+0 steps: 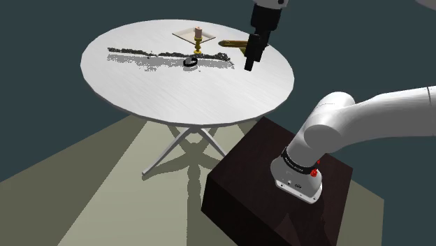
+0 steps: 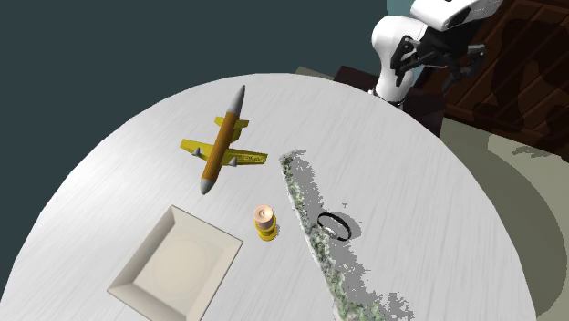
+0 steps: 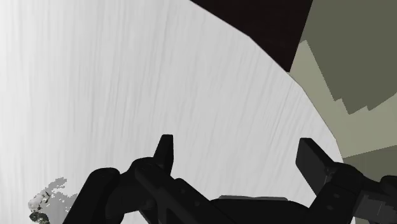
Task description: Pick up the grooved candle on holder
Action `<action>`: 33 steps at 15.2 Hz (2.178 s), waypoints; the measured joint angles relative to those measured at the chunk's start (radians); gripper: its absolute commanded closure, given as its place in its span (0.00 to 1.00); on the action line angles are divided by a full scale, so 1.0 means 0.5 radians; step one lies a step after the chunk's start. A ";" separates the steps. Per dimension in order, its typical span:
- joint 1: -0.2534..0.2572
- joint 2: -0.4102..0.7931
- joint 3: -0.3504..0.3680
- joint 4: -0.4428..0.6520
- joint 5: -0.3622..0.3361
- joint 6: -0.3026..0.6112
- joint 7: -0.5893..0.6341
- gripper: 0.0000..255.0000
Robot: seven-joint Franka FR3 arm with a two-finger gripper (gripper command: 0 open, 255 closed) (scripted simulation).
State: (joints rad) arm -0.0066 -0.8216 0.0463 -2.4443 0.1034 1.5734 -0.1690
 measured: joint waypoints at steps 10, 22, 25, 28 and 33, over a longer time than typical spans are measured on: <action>-0.056 0.581 -0.122 0.324 -0.098 0.294 -0.182 0.00; -0.106 1.435 -0.252 1.052 -0.111 0.485 -0.410 0.00; -0.124 1.667 -0.276 1.301 -0.093 0.484 -0.466 0.00; -0.149 1.914 -0.295 1.604 -0.069 0.443 -0.522 0.00; -0.207 2.354 -0.310 2.189 -0.021 0.324 -0.597 0.00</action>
State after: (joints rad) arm -0.1099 0.3555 -0.1089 -1.3497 0.0930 1.7355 -0.4675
